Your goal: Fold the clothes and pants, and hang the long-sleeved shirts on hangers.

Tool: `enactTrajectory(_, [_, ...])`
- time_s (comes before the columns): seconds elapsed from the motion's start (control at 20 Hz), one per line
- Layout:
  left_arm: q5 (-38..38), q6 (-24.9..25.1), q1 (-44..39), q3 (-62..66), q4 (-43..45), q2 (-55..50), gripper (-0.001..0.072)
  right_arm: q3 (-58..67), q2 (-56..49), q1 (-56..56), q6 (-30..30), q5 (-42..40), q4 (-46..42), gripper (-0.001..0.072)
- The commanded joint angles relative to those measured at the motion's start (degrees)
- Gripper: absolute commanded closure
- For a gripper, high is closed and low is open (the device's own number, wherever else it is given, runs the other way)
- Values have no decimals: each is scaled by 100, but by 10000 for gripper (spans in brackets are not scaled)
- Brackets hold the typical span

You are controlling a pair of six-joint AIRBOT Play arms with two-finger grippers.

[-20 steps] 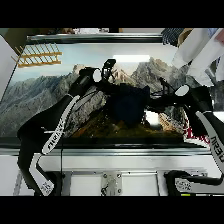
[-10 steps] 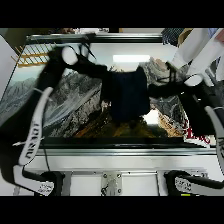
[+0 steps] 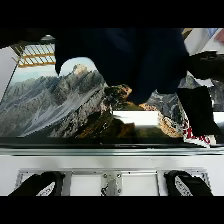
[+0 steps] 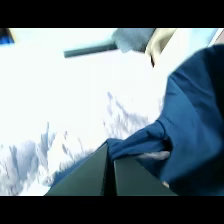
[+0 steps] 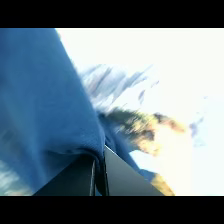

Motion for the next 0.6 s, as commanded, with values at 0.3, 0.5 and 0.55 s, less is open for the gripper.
enactTrajectory(0.3, [861, -79, 22, -2326, 756, 815, 699, -273, -22, 2, 511, 501, -966, 695])
enactTrajectory(0.5, [927, -107, -13, -3230, 723, 2, 699, -538, -1294, -7, 511, -568, -1244, 643])
enactTrajectory(0.55, [933, -105, -13, -3421, 734, -245, 699, -533, -1663, -57, 514, -931, -1141, 327])
